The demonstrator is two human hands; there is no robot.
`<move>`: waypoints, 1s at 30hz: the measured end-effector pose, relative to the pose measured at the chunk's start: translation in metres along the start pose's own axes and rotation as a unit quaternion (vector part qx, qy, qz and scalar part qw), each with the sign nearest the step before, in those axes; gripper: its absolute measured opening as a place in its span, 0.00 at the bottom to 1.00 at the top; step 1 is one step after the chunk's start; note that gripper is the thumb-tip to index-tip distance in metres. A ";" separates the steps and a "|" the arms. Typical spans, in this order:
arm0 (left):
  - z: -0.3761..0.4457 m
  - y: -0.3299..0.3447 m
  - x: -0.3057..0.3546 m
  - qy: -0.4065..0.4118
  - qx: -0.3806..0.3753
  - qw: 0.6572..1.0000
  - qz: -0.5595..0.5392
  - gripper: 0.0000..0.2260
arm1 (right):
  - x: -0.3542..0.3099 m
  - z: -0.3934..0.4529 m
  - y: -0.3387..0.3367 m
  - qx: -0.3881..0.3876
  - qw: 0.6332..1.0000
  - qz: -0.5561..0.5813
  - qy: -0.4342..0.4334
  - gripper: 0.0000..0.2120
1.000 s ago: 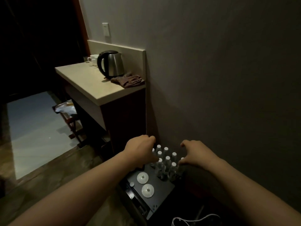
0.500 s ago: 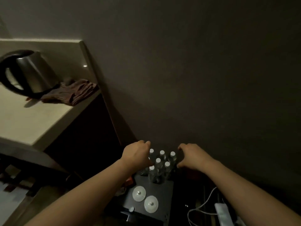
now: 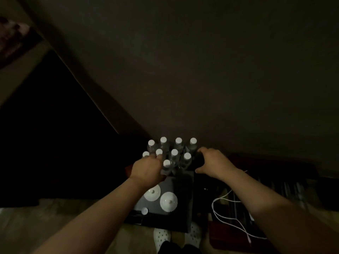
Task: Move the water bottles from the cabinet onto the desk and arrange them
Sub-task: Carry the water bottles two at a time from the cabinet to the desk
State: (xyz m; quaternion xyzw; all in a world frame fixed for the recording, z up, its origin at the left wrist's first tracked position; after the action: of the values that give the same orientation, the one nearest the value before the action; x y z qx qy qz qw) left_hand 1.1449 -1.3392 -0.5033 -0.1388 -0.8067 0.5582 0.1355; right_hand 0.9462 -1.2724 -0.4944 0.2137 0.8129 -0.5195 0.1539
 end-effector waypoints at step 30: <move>0.088 0.199 0.000 -0.119 -0.009 0.957 -0.264 0.28 | 0.115 0.129 0.158 0.106 0.975 0.195 0.027 0.33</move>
State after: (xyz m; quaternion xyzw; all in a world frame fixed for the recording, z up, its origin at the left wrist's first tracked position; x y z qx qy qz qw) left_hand 1.1271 -1.3477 -0.7201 0.1459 -0.8298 0.5078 0.1797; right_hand 0.9310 -1.3098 -0.7253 0.3969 0.6999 -0.5566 0.2071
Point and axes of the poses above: each hand's wrist, its own z-axis towards the middle knuckle, its own y-axis out of the palm, x = y × z, the point moved 9 cm from there along z, towards the middle knuckle, and after that the axes turned 15 degrees about -y, right-handed, at the moved point
